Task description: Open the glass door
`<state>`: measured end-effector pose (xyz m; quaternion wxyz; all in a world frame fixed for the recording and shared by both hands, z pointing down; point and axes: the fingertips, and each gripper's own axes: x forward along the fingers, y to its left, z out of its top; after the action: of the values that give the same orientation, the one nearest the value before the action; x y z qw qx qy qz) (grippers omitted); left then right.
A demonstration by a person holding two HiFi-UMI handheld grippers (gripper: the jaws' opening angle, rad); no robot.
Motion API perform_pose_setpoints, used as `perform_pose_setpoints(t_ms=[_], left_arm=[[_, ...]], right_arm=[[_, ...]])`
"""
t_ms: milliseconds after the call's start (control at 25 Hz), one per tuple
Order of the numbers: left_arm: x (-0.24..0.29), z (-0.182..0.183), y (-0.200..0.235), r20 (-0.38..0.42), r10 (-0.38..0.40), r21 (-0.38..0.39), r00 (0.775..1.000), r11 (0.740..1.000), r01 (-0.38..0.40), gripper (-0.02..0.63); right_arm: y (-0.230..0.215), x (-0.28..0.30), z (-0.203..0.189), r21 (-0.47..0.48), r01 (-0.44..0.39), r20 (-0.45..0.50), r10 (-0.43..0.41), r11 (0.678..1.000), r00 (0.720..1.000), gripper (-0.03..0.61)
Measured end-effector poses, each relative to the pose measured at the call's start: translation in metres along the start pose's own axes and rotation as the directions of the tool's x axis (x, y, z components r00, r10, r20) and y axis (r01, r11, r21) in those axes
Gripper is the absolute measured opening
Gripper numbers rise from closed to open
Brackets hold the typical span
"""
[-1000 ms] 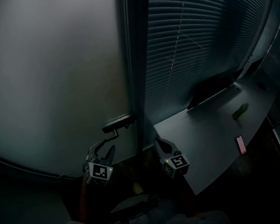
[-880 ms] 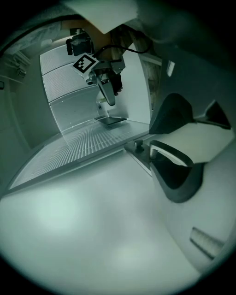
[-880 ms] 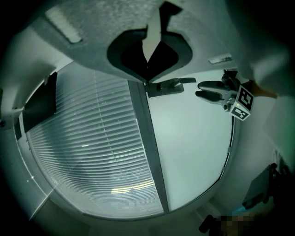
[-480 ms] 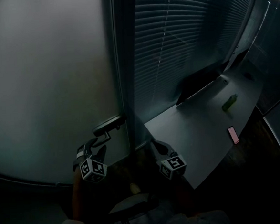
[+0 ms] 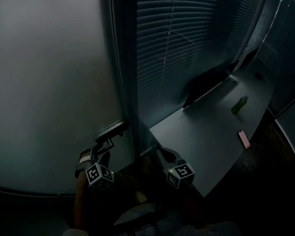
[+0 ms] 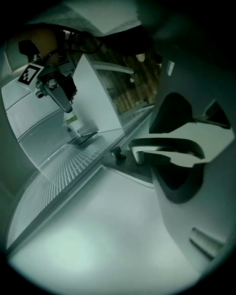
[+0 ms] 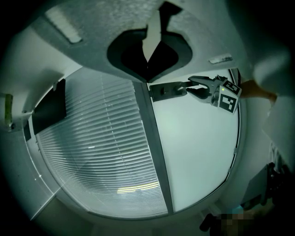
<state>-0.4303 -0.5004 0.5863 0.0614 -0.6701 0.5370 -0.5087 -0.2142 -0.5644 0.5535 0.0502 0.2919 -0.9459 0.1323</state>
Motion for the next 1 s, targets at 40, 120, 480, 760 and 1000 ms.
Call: perform_pose_setpoints(t_ms=[40, 120, 480, 760, 1000], left_arm=[[0.002, -0.001, -0.001, -0.007, 0.000, 0.010, 1.000, 1.000, 0.001, 0.201], [0.007, -0.003, -0.003, -0.030, -0.002, 0.022, 1.000, 1.000, 0.003, 0.195], [0.023, -0.009, -0.002, -0.116, 0.066, 0.121, 0.991, 0.991, -0.052, 0.123], [0.027, -0.009, -0.004, -0.126, 0.064, 0.142, 0.990, 0.989, -0.046, 0.067], [0.028, -0.009, -0.005, -0.141, 0.052, 0.137, 0.989, 0.990, -0.032, 0.064]], right_arm=[[-0.001, 0.001, -0.001, -0.001, -0.001, 0.002, 0.001, 1.000, 1.000, 0.003], [-0.002, 0.002, -0.002, 0.004, -0.001, 0.000, 0.001, 1.000, 1.000, 0.003], [-0.008, -0.002, -0.004, 0.046, 0.007, 0.005, -0.007, 0.999, 1.000, 0.003], [-0.013, -0.005, -0.002, 0.064, 0.026, 0.006, -0.026, 0.998, 1.000, 0.003], [-0.015, -0.006, -0.008, 0.054, 0.024, 0.013, -0.025, 0.998, 1.000, 0.003]])
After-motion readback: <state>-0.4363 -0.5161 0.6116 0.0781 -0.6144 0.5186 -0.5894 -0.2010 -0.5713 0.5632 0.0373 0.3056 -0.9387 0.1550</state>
